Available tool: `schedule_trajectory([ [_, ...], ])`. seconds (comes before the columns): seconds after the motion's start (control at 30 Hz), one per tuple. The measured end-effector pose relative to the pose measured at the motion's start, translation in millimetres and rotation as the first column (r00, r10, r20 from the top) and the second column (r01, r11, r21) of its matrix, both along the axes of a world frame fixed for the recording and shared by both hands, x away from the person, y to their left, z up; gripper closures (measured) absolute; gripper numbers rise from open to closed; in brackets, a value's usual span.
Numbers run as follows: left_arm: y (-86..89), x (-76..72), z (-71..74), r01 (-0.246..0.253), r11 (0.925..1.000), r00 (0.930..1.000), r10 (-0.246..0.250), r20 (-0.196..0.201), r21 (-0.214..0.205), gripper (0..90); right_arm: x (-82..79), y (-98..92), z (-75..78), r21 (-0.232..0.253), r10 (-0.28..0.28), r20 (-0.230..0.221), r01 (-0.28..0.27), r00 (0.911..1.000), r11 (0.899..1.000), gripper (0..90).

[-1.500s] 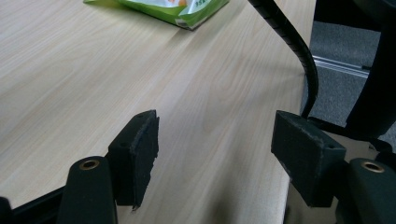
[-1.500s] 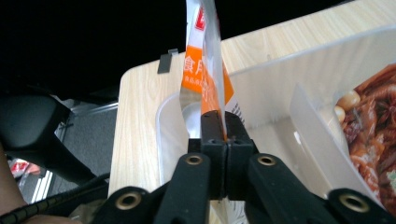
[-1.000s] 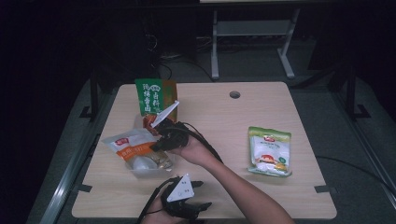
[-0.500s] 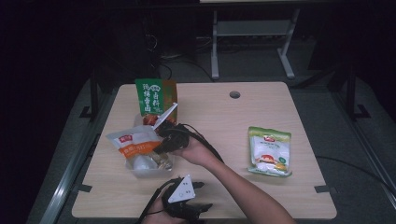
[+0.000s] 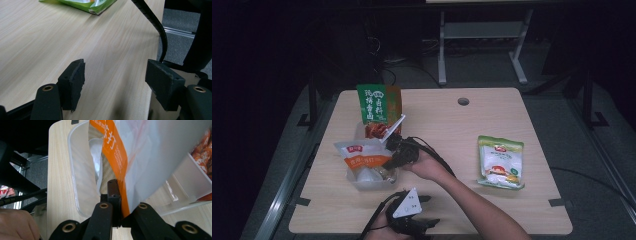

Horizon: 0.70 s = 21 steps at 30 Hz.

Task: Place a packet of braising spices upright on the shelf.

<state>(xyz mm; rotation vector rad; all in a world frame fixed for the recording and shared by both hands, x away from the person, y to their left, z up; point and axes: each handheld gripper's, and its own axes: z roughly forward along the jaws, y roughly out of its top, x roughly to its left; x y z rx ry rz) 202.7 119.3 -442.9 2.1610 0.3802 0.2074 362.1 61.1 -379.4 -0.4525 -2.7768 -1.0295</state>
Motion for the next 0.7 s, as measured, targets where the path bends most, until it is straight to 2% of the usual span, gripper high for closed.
schedule_trajectory([
  [0.07, 0.1, -0.2, 0.0, -0.002, 1.0, 1.0, 0.002, -0.003, -0.004, 31.8, 0.2, 0.4, -1.0, 0.001, -0.001, -0.012, 0.001, 0.9999, 1.0, 88.0],
  [0.27, -0.1, 0.1, 0.4, 0.003, 1.0, 1.0, -0.003, 0.007, -0.001, 31.8, -0.2, 1.8, -3.8, -0.005, 0.0, -0.005, 0.0, 1.0, 1.0, 89.5],
  [0.4, -0.4, 0.5, 0.3, 0.007, 1.0, 0.9999, -0.007, 0.009, 0.003, 31.8, -2.7, -0.7, -9.0, -0.002, -0.019, -0.03, 0.019, 0.9994, 1.0, 89.6],
  [0.53, -1.0, -0.1, 0.1, 0.01, 0.9999, 0.9999, -0.01, 0.008, 0.006, 31.8, -1.6, -4.6, -11.4, 0.02, -0.024, -0.057, 0.025, 0.9981, 0.999, 88.8],
  [0.57, -0.9, -0.3, 0.1, 0.008, 1.0, 1.0, -0.008, 0.006, 0.005, 31.8, -1.1, -5.3, -10.9, 0.033, -0.021, -0.048, 0.023, 0.9986, 0.999, 87.3],
  [0.63, -0.5, 0.1, 0.1, 0.002, 1.0, 1.0, -0.002, 0.003, 0.002, 31.6, -0.9, -7.7, -7.7, 0.065, -0.027, -0.06, 0.031, 0.9978, 0.997, 78.0],
  [0.7, 0.3, 0.9, 0.4, -0.002, 1.0, 1.0, 0.002, -0.003, 0.002, 31.4, -1.0, -11.9, -3.1, 0.077, -0.03, -0.033, 0.032, 0.999, 0.997, 73.2],
])
